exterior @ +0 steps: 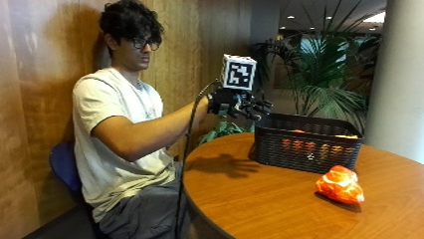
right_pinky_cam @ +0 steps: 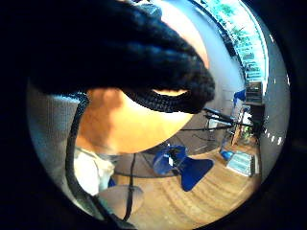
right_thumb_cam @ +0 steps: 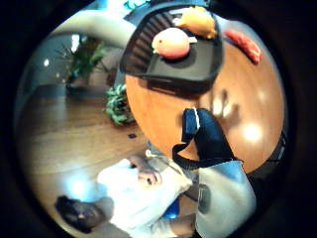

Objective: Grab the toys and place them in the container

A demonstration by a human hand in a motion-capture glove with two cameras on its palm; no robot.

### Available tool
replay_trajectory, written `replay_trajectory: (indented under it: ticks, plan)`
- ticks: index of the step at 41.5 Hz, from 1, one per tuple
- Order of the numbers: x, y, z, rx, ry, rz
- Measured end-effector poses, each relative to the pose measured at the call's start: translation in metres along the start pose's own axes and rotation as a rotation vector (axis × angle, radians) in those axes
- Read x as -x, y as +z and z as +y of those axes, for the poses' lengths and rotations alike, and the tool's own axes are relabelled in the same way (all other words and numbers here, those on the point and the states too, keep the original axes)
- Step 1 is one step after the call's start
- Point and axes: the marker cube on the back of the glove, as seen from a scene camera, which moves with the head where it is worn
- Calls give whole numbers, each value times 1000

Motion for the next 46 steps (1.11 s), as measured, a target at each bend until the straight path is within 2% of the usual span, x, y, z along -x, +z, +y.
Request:
replay_trajectory:
  ticks: [7, 19, 38, 46]
  plan:
    - [-18, 15, 34, 2, 42, 9]
    - [-29, 23, 62, -26, 108, -30]
    - [-27, 19, 66, -37, 103, -75]
    - [-28, 26, 66, -29, 92, -2]
